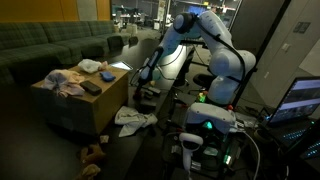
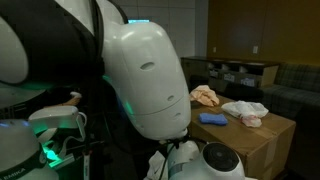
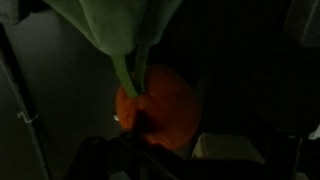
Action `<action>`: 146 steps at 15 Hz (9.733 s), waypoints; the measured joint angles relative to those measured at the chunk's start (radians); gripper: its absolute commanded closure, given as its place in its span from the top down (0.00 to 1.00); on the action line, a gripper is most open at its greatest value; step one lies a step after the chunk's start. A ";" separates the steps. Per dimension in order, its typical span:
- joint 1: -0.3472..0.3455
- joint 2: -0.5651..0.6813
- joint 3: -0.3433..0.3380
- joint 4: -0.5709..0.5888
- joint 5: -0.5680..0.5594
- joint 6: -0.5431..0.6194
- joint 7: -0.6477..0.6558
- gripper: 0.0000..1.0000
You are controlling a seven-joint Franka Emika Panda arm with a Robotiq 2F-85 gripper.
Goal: Pick up all the objects that are on the box and put them on the table, then pick up the objects that are on the table and put them on the box
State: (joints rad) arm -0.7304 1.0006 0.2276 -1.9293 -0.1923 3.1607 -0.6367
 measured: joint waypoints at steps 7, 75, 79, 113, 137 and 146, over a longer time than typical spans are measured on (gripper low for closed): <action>0.050 0.054 -0.065 0.095 0.000 0.006 0.048 0.66; 0.653 -0.463 -0.362 -0.027 0.100 -0.164 0.601 0.04; 0.665 -0.453 -0.363 -0.013 0.100 -0.152 0.611 0.48; 0.653 -0.360 -0.185 0.291 0.095 -0.418 0.377 1.00; 0.600 -0.089 -0.206 0.653 0.080 -0.618 0.234 0.19; 0.583 -0.149 -0.157 0.636 0.081 -0.578 0.182 0.02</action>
State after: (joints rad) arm -0.1473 0.8513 0.0702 -1.2930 -0.1111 2.5831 -0.4551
